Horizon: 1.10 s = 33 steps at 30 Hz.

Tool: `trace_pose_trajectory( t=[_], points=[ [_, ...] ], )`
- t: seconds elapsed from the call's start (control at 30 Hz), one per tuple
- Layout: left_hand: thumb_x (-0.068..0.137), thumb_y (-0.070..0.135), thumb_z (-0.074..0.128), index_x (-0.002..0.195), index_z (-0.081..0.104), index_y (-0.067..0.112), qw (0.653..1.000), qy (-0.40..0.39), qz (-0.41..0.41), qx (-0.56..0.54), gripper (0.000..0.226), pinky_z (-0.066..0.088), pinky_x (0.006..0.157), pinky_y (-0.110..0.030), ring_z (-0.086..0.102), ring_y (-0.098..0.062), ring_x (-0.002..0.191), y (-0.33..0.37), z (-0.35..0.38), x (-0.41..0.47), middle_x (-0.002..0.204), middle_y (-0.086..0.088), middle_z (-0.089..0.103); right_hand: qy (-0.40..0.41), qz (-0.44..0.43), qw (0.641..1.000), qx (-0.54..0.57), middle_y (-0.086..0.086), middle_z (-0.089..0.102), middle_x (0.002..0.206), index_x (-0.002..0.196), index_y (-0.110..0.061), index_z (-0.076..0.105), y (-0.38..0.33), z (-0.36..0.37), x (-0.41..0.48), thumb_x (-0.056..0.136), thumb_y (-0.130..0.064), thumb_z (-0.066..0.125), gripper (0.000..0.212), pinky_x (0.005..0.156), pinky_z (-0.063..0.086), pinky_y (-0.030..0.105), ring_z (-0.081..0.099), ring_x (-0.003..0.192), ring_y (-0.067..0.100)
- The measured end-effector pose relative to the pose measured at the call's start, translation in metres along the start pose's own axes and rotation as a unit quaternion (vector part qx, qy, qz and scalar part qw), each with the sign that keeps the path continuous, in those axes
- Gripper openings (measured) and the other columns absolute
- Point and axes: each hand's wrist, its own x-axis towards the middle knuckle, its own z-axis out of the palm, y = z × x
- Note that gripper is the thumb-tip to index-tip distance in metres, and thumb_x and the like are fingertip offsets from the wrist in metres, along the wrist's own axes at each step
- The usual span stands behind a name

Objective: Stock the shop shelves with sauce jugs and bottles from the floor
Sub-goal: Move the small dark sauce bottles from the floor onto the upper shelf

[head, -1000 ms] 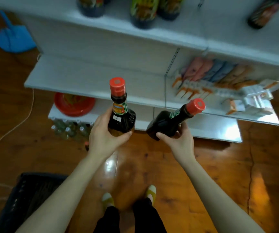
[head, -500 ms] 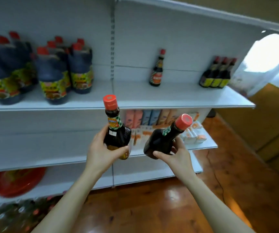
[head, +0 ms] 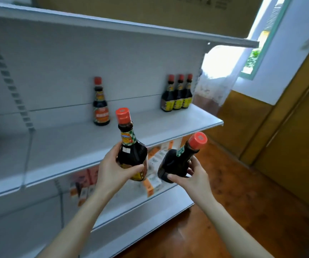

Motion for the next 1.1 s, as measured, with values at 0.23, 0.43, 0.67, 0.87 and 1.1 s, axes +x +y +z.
trace_pose_trajectory(
  t=[0.23, 0.43, 0.67, 0.87, 1.1],
  points=[
    [0.059, 0.012, 0.086, 0.112, 0.049, 0.036, 0.999, -0.034, 0.01, -0.021, 0.069, 0.037, 0.064, 0.0, 0.051, 0.023, 0.079, -0.007, 0.08, 0.139, 0.091, 0.029, 0.052, 0.062, 0.006, 0.998, -0.013, -0.025, 0.058, 0.105, 0.13, -0.025, 0.046, 0.023, -0.039, 0.128, 0.061, -0.016, 0.084, 0.079, 0.084, 0.052, 0.025, 0.059, 0.102, 0.01],
    [0.04, 0.046, 0.068, 0.09, 0.047, 0.053, 0.997, -0.072, 0.004, -0.006, 0.055, 0.037, 0.062, 0.002, 0.05, 0.025, 0.08, -0.009, 0.139, 0.222, 0.08, 0.039, 0.059, 0.097, 0.006, 0.995, -0.017, -0.032, 0.052, 0.101, 0.124, -0.028, 0.046, 0.049, -0.072, 0.21, 0.065, -0.014, 0.082, 0.071, 0.073, 0.045, 0.009, 0.055, 0.093, -0.003],
    [0.038, 0.042, 0.067, 0.084, 0.052, 0.05, 0.997, -0.049, -0.042, 0.041, 0.049, 0.048, 0.075, -0.025, 0.059, -0.001, 0.085, -0.031, 0.214, 0.285, 0.087, 0.026, 0.061, 0.074, 0.007, 0.997, -0.023, -0.015, 0.058, 0.105, 0.127, -0.022, 0.047, 0.096, -0.108, 0.318, 0.066, -0.011, 0.081, 0.071, 0.087, 0.05, 0.032, 0.058, 0.102, 0.015],
    [0.042, 0.049, 0.069, 0.111, 0.059, 0.034, 0.994, 0.021, -0.062, 0.087, 0.071, 0.05, 0.087, -0.037, 0.062, -0.014, 0.098, -0.05, 0.275, 0.322, 0.104, 0.009, 0.067, -0.029, -0.015, 0.999, -0.018, -0.014, 0.063, 0.103, 0.125, -0.024, 0.048, 0.125, -0.136, 0.419, 0.066, -0.007, 0.08, 0.069, 0.072, 0.05, 0.015, 0.062, 0.094, 0.009],
    [0.054, 0.047, 0.075, 0.116, 0.051, 0.042, 0.978, 0.095, -0.111, 0.146, 0.067, 0.052, 0.084, -0.038, 0.06, -0.011, 0.1, -0.056, 0.312, 0.337, 0.109, 0.012, 0.062, -0.143, -0.061, 0.988, -0.012, -0.021, 0.059, 0.098, 0.108, -0.037, 0.048, 0.141, -0.142, 0.492, 0.065, 0.003, 0.079, 0.067, 0.071, 0.046, 0.009, 0.058, 0.095, 0.002]
  ],
)
